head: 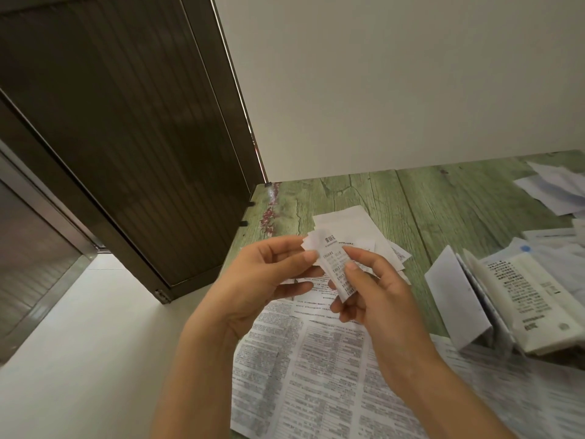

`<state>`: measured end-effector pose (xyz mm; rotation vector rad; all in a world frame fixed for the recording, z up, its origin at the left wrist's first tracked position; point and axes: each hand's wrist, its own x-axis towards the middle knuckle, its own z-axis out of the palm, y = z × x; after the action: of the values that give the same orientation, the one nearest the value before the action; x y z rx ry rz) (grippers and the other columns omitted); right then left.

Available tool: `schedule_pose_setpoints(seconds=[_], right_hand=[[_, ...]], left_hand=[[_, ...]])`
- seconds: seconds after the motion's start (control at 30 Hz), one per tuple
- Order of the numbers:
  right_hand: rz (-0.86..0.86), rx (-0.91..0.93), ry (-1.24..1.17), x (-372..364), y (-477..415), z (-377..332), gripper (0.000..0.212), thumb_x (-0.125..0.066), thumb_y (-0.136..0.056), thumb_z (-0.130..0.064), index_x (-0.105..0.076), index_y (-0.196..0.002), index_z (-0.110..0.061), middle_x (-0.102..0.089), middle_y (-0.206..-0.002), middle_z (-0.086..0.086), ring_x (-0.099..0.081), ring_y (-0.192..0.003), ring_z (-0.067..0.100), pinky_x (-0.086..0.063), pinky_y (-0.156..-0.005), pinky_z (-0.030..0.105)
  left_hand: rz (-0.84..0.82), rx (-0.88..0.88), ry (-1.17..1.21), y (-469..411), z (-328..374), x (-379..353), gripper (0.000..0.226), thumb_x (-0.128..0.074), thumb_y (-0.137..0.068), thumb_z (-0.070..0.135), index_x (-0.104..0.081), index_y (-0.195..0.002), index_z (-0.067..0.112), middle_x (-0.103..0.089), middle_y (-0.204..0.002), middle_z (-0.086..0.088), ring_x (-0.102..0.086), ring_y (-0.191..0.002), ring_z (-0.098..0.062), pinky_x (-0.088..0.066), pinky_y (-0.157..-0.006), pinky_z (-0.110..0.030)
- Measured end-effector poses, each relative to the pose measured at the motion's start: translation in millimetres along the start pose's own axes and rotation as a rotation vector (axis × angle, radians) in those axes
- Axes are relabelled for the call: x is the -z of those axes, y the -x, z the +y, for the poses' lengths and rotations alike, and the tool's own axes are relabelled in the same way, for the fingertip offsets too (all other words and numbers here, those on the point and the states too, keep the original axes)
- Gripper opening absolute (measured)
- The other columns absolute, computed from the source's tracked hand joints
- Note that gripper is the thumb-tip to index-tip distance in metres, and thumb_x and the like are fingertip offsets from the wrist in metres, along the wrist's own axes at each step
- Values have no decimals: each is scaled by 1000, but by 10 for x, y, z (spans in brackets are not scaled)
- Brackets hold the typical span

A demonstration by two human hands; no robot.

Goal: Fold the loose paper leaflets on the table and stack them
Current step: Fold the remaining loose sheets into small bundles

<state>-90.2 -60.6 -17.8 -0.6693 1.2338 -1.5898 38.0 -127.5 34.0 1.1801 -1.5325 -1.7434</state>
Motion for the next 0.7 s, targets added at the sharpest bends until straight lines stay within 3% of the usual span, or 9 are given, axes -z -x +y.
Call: schedule_pose_setpoints(seconds=[0.1, 0.3, 0.7], right_hand=[[1, 24, 5, -7, 10, -3, 17, -52, -96, -17, -61, -106, -26, -63, -76, 4, -56, -50, 8, -47, -48, 20], [8, 70, 24, -10, 10, 15, 22, -55, -93, -13, -58, -104, -32, -69, -71, -2, -55, -51, 7, -46, -49, 17], [-9, 24, -27, -12, 10, -8, 15, -54, -94, -16, -63, -105, -22, -64, -71, 0, -54, -50, 8, -44, -48, 20]], left_hand=[[14, -4, 9, 2, 10, 1, 36, -65, -72, 19, -68, -106, 8, -74, -97, -7, -69, -84, -14, -56, -74, -25], [72, 30, 0, -16, -4, -33, 18, -58, -89, 9, -69, -98, -2, -73, -92, -15, -68, -76, -16, -57, -68, -23], [121, -6, 42, -31, -9, -91, 15, -65, -80, 18, -72, -83, 5, -73, -79, -10, -67, -67, -11, -55, -60, -19]])
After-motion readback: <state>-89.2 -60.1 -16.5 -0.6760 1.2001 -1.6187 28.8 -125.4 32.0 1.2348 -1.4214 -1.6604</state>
